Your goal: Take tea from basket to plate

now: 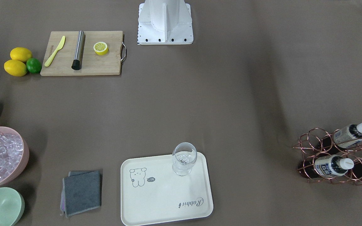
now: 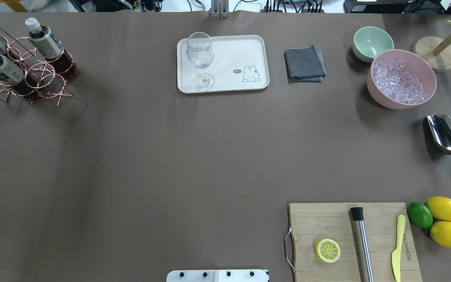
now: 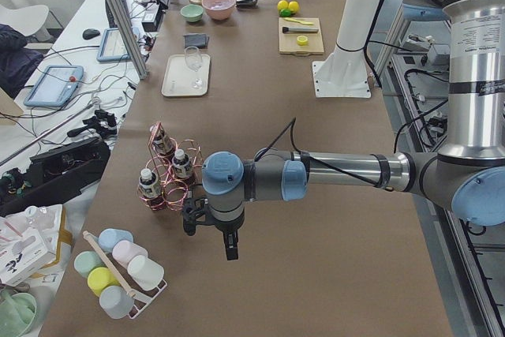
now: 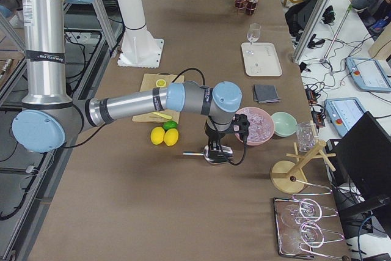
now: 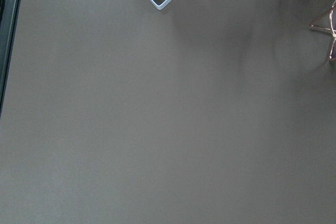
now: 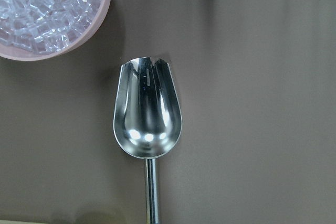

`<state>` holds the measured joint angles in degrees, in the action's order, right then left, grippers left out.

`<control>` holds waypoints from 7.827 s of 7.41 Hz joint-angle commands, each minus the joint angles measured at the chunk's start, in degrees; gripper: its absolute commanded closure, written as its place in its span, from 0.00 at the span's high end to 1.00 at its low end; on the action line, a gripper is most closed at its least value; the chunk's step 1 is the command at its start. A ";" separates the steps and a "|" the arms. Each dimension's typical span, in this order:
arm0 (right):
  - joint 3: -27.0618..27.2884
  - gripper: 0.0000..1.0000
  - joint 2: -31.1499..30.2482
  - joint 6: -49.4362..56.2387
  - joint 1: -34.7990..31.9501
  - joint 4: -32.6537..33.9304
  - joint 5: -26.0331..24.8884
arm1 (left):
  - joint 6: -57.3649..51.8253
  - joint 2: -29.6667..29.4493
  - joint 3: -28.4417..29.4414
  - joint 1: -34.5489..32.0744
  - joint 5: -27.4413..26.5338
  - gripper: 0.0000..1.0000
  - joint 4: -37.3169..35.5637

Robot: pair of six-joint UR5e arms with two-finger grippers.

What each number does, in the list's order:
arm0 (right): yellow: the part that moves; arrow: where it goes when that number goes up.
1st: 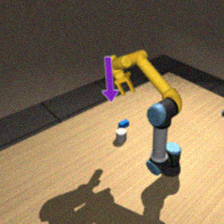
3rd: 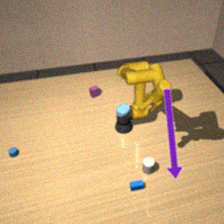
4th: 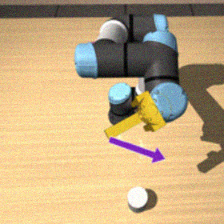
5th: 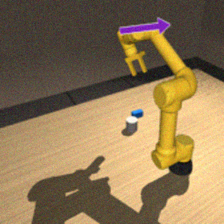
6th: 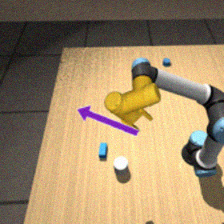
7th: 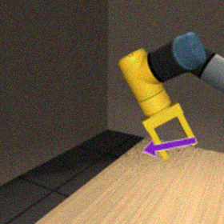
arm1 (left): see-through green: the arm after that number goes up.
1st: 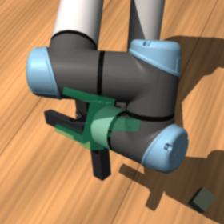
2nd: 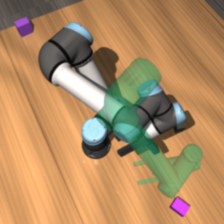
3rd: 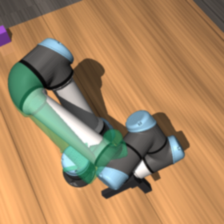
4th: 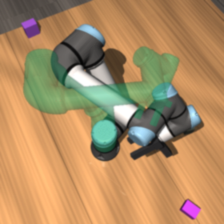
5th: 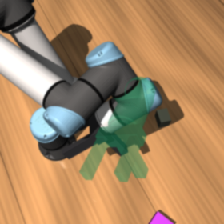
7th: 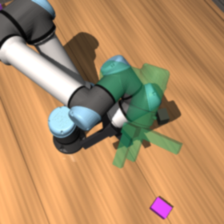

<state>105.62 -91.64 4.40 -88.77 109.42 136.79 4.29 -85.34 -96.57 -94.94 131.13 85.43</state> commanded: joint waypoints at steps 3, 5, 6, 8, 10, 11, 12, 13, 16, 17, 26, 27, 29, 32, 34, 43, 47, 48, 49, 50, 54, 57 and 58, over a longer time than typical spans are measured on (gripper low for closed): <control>-0.15 0.99 -0.12 0.00 0.00 0.00 -0.21 | 0.28 -0.17 -0.19 -0.42 0.09 0.98 -0.08; -0.15 0.99 -0.12 0.00 -0.09 0.00 -0.47 | 0.28 -2.61 -0.54 -1.03 0.43 0.98 -1.65; -0.15 0.99 -0.12 0.00 0.00 0.00 -0.65 | 0.37 -6.81 -0.89 -1.12 0.52 0.98 -9.15; -0.15 0.99 -0.12 0.00 0.00 0.00 -0.65 | 9.17 -17.10 -0.99 -1.21 1.83 0.98 -23.42; -0.06 0.99 -0.12 0.00 0.00 0.00 -0.65 | 21.08 -17.92 -1.69 -1.03 4.56 0.97 -20.22; -0.15 0.99 -0.12 0.00 0.00 0.00 -0.65 | 23.90 -20.45 -1.34 -1.03 4.66 0.98 -20.21; -0.15 0.99 -0.21 0.00 0.00 0.00 -0.65 | 28.45 -22.30 -1.34 -1.03 4.74 0.97 -20.12; -0.15 0.99 -0.29 0.00 0.00 0.00 -0.65 | 30.24 -23.63 -0.73 -0.95 4.83 0.97 -20.21; -0.15 0.99 -0.65 0.00 0.00 0.00 -0.65 | 38.93 -32.40 9.79 -0.16 6.49 0.97 -20.04; -0.15 0.99 -0.65 0.00 -0.09 0.00 -0.65 | 46.35 -32.43 10.52 0.11 9.55 0.97 -18.82; 0.55 0.99 -0.56 0.00 -0.09 -0.09 0.05 | 76.57 -39.55 18.61 9.94 9.67 0.97 -14.06; 0.55 0.99 -0.65 0.00 0.00 0.00 0.05 | 77.27 -39.64 19.57 10.47 9.58 0.97 -14.06; 0.38 0.99 -0.65 0.00 -0.09 0.26 -0.03 | 78.07 -39.29 20.72 10.39 9.58 0.88 -11.96; 1.08 0.99 -0.56 0.00 -0.09 0.00 0.14 | 78.07 -39.20 20.64 10.48 9.58 0.77 -11.95; 1.34 0.99 -0.64 0.00 -0.09 0.09 0.14 | 78.07 -39.20 20.55 10.31 9.75 0.41 -12.04; 1.25 0.99 -0.65 0.00 -0.09 -0.09 0.23 | 77.81 -40.16 15.48 7.14 9.75 0.00 -17.63; 1.34 0.99 -0.65 0.00 -0.09 -0.09 0.23 | 78.15 -37.28 -3.74 7.40 12.03 0.00 -28.55; 1.17 0.99 -0.65 0.00 -0.09 -0.09 0.23 | 78.33 -36.92 -7.89 7.66 14.30 0.00 -30.65; 0.91 0.99 -0.73 0.00 0.00 -0.09 0.23 | 78.59 -36.39 -11.41 7.75 15.54 0.00 -31.02; 0.90 0.99 -0.82 0.00 -0.09 0.00 0.23 | 85.21 -36.04 -15.45 8.28 16.42 0.00 -30.67; 0.64 0.99 -1.00 0.00 -0.09 0.00 0.23 | 87.21 -36.55 -25.15 14.25 16.52 0.00 -26.82; 0.38 0.99 -1.00 0.00 -0.09 -0.09 0.05 | 100.10 -35.78 -26.04 22.14 15.56 0.00 -10.69; 0.29 0.99 -1.00 0.00 -0.09 -0.09 0.05 | 100.22 -36.03 -26.38 25.13 12.16 0.00 -9.33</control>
<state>106.02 -92.64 4.40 -88.86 109.34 136.87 101.28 -121.48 -122.60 -74.81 146.78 70.22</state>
